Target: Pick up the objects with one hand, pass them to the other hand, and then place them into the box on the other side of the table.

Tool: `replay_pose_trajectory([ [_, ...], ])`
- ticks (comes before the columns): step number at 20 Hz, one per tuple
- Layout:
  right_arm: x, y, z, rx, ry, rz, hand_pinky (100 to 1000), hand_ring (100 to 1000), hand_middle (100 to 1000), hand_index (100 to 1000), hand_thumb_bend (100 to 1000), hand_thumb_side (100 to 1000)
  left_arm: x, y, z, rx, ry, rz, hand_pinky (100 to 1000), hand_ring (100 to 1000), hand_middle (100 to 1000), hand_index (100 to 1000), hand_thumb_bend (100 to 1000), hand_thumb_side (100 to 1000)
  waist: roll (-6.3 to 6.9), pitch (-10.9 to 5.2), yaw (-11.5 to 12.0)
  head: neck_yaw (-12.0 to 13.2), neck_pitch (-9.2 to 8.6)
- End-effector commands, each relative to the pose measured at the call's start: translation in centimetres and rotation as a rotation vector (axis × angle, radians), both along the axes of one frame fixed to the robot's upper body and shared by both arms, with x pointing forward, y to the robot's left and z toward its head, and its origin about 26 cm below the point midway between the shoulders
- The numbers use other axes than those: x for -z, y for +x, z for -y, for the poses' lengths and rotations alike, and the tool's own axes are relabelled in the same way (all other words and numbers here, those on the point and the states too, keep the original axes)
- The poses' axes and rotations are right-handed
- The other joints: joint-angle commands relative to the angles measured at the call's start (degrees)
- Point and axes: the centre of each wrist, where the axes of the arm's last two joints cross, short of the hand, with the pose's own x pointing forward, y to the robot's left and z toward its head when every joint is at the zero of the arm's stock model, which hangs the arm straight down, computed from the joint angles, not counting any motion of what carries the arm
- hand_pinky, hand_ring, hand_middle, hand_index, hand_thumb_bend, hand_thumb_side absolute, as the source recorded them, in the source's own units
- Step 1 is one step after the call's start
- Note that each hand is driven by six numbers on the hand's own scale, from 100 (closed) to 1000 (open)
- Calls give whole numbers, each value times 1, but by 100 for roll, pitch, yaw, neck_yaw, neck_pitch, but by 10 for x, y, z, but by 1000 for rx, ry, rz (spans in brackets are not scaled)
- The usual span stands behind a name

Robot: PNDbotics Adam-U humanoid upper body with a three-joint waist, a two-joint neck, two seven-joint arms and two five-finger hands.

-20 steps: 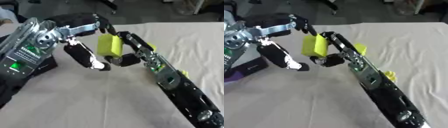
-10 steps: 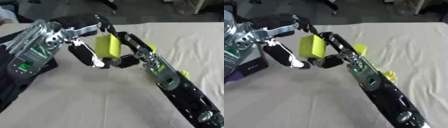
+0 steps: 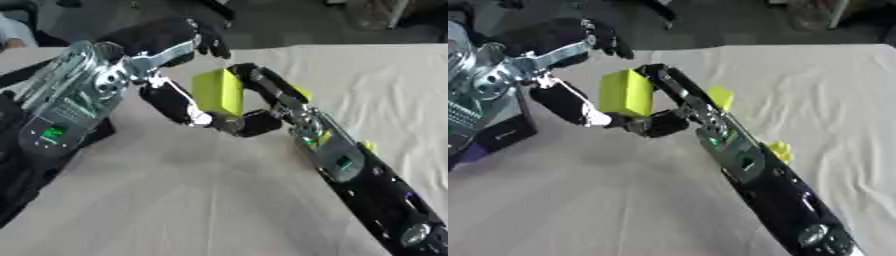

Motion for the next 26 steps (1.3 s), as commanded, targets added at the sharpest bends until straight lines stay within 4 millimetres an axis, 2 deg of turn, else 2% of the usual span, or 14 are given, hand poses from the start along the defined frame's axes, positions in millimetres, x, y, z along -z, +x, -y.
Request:
replay_pose_trajectory([
  [1,-11,0,3,-9,0,29,715,567,566,589,381,100,-7,0,1,-6,-4,17,789,718,649,767,600,270,78,-125,-6,23,-10],
  [7,-11,0,3,-8,16,24,713,566,566,590,378,100,-2,4,2,-22,-1,-5,770,663,591,709,595,258,80,-130,-12,11,-10],
  [19,-9,-1,2,-20,23,16,709,565,566,589,374,100,6,12,9,-28,-1,5,748,637,568,684,550,234,82,-129,-18,27,-10],
  [26,-8,-1,2,-26,8,18,710,566,566,589,374,100,6,10,9,-28,-23,32,766,672,601,749,631,238,85,-124,-12,20,-10],
])
